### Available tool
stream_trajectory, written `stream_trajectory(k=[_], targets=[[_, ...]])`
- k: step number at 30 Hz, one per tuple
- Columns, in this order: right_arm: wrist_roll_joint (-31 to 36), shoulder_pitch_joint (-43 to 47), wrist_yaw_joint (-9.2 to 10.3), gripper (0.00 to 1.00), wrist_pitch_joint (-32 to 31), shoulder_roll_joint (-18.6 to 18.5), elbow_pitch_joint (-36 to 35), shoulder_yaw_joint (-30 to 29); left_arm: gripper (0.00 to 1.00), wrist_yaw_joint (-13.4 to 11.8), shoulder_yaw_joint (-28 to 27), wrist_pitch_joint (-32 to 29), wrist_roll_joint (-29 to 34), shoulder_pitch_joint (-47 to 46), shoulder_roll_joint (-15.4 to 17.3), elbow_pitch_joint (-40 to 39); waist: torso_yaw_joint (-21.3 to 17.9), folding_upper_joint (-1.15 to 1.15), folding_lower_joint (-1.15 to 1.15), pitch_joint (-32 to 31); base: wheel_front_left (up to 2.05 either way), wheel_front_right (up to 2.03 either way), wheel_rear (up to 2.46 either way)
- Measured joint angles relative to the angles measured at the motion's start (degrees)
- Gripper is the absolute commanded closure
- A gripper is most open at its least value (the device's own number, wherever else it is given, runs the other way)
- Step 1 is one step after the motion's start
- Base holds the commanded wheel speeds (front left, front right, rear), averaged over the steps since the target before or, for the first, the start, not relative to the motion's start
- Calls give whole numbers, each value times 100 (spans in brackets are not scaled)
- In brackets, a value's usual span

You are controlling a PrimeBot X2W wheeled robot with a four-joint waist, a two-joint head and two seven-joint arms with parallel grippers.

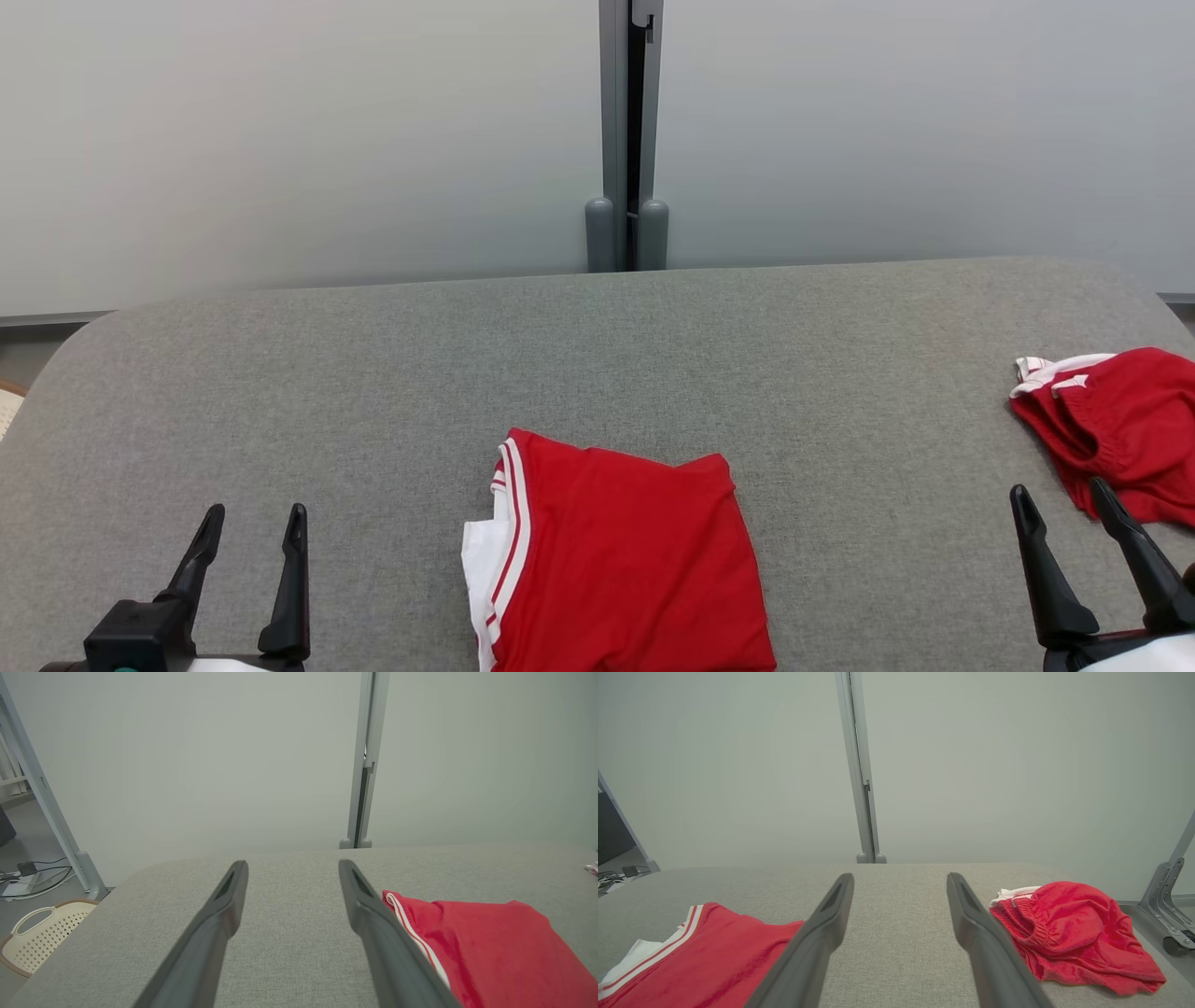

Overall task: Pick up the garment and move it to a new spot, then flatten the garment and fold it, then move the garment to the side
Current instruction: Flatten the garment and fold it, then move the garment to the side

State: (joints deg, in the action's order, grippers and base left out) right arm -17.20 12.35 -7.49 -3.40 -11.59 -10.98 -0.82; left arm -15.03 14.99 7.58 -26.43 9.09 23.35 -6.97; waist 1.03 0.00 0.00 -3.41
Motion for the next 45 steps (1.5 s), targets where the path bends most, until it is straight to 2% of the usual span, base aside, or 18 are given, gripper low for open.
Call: stream_trajectory(k=[16, 22, 26, 29, 36, 42, 43, 44, 45], targets=[[22, -3, 0, 0, -115, -3, 3, -26, 0, -67, 33, -57, 1, 16, 53, -91, -2, 0, 0, 40, 0, 0, 0], [8, -5, 0, 0, -220, -44, 96, -65, 0, -74, 91, -19, 18, -142, -23, -152, 116, 0, 0, 161, 0, 0, 0], [-37, -72, 0, 0, -275, -69, 390, 32, 0, -62, 200, 8, 112, -357, -73, -189, 269, 0, 0, 321, 0, 0, 0], [-114, -325, 0, 0, -263, -77, 669, 353, 0, -18, 256, 66, 171, -689, -151, -211, 396, 0, 0, 552, 0, 0, 0], [-370, -1115, -2, 0, -181, 59, 1683, 1180, 0, 140, 396, 374, 160, -1366, -502, 59, 783, 0, 0, 1181, 0, 0, 0], [-405, -1235, 0, 0, -380, 82, 2303, 1371, 0, 332, 509, 598, 164, -1855, -792, 344, 1221, 0, 0, 1549, 0, 0, 0], [-394, -1241, 0, 11, -421, 82, 2312, 1383, 0, 347, 499, 614, 164, -1881, -804, 389, 1271, 0, 0, 1601, 0, 0, 0], [-391, -1254, 0, 48, -450, 69, 2297, 1363, 0, 366, 487, 642, 164, -1896, -817, 425, 1313, 0, 0, 1650, 0, 0, 0], [-393, -1270, 0, 77, -497, 65, 2295, 1343, 0, 383, 482, 659, 166, -1917, -842, 449, 1345, 0, 0, 1690, 0, 0, 0]])
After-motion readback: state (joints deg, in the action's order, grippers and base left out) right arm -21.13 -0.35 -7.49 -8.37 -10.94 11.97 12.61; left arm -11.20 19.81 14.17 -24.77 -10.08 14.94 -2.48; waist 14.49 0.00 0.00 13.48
